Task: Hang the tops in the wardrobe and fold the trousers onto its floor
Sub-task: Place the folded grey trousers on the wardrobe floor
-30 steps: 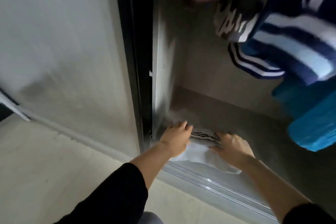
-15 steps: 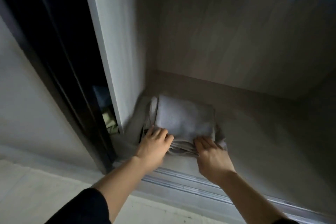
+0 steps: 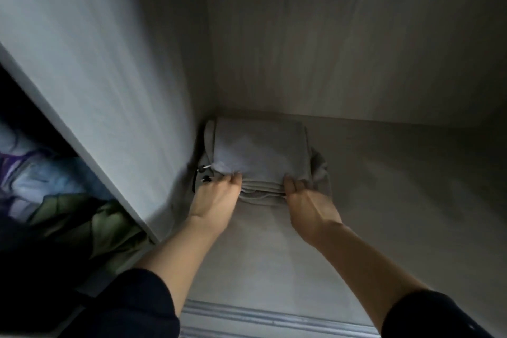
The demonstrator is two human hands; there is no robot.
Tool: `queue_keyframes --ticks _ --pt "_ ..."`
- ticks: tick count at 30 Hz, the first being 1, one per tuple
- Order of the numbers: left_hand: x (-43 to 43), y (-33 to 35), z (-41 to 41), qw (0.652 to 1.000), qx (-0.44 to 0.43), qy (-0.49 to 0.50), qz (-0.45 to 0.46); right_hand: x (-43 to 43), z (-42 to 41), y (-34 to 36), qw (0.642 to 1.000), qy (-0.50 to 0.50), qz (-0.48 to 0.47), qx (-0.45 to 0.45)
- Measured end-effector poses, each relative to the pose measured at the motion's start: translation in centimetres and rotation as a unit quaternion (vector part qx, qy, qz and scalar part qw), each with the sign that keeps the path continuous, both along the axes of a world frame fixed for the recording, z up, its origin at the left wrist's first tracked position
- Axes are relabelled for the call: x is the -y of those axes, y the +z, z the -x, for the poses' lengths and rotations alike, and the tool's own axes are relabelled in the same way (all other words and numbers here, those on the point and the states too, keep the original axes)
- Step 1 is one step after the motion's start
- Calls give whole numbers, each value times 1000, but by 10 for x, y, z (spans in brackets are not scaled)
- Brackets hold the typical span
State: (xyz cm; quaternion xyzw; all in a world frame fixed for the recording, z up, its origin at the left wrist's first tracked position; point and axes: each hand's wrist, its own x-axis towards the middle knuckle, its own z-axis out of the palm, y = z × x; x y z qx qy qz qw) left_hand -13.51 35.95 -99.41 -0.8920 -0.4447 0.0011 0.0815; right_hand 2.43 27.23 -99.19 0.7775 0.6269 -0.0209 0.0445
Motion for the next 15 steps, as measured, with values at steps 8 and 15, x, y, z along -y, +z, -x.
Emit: queue_keyframes --ticks 8,15 --pt "-46 -22 -20 995 52 35 71 -50 -18 -11 997 -3 7 -77" --pt "-53 -9 -16 979 25 48 197 -54 -28 2 989 -18 43 -139"
